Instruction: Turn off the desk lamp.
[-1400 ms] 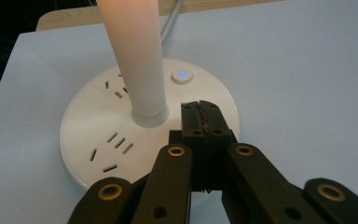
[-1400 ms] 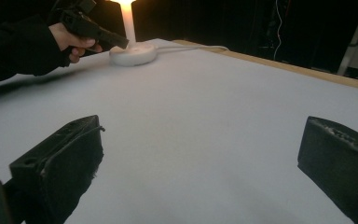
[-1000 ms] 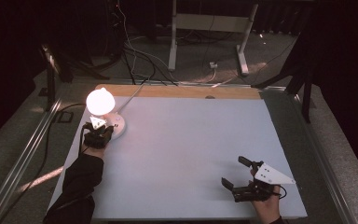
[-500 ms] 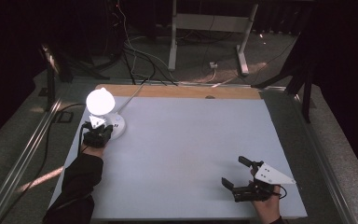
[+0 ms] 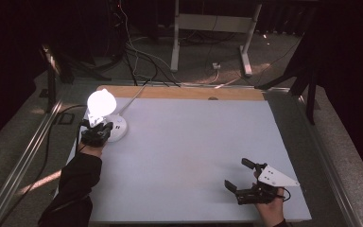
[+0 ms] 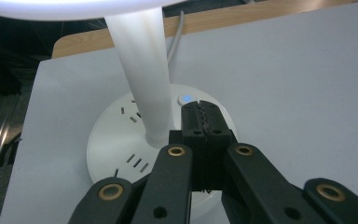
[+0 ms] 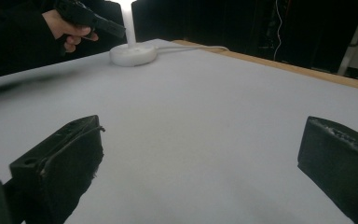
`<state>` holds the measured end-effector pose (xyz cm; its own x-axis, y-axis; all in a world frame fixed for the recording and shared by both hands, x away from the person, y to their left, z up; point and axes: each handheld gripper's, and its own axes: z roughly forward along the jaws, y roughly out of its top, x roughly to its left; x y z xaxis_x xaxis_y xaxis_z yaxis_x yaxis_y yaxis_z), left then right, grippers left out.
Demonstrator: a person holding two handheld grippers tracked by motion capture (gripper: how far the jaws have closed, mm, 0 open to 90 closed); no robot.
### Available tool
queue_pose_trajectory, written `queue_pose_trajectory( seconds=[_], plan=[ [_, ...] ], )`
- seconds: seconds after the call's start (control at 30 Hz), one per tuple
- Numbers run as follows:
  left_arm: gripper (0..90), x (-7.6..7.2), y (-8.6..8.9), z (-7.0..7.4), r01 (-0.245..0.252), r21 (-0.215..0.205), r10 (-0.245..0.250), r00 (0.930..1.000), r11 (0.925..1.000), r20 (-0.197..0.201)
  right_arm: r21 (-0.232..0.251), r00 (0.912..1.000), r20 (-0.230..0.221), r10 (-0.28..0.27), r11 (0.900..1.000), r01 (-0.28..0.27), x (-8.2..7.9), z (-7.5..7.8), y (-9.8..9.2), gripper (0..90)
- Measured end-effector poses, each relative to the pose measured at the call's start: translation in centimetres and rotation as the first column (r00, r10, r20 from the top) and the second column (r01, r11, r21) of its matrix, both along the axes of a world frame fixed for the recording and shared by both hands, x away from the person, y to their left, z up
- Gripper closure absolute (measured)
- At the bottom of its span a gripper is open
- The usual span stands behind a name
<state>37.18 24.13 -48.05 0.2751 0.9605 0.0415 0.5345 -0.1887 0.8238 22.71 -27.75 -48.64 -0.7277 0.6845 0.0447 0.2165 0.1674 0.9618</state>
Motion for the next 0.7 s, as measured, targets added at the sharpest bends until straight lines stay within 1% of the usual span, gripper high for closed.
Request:
queue_pose_trajectory(
  seconds=[0.2,0.53,0.7],
  plan=[
    [90.0,0.0,0.0,-0.4,0.003,-0.003,-0.003,1.0,1.0,-0.008,-0.001,1.0,-0.001,0.001,1.0,-0.001,0.0,0.0,0.0,0.0],
    [90.0,-0.1,0.1,-1.7,0.002,-0.007,-0.003,0.9997,1.0,-0.026,-0.002,1.0,-0.003,0.0,1.0,0.0,0.0,-0.1,0.1,0.0],
    [90.0,-0.2,0.4,-2.4,-0.006,-0.007,0.005,0.9992,1.0,-0.039,-0.004,1.0,-0.005,0.002,1.0,-0.002,0.0,-0.1,0.2,0.0]
  ],
)
